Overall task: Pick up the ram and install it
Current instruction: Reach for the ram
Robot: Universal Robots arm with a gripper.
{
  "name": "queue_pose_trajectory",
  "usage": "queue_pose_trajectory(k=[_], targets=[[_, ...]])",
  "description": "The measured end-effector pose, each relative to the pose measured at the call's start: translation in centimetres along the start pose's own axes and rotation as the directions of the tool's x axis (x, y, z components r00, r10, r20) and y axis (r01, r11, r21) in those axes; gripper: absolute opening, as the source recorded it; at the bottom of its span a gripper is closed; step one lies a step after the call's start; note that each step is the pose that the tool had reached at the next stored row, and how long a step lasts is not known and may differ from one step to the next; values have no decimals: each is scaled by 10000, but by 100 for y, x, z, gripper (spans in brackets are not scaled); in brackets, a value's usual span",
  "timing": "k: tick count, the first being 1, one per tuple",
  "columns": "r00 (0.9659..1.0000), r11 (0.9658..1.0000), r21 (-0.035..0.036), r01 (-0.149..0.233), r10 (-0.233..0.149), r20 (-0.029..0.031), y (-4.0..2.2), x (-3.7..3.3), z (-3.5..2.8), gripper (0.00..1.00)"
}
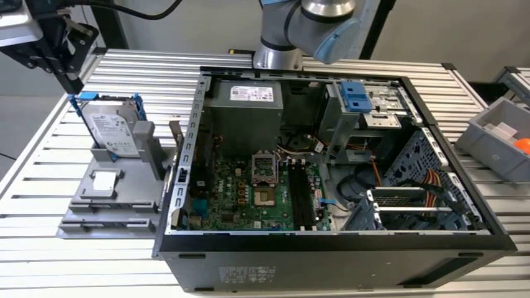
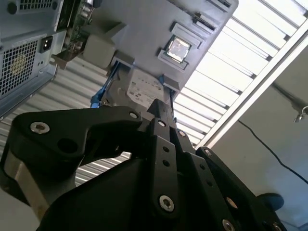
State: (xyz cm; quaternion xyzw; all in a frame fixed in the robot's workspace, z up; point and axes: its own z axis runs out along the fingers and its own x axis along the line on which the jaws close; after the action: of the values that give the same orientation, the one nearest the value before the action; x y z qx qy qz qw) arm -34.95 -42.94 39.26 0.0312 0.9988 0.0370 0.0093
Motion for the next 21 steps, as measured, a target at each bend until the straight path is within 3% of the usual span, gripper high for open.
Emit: queue_pose_trajectory(k=[21], targets=[[10000,10000,-6,-1,1,0,-419,-16,-30,0]])
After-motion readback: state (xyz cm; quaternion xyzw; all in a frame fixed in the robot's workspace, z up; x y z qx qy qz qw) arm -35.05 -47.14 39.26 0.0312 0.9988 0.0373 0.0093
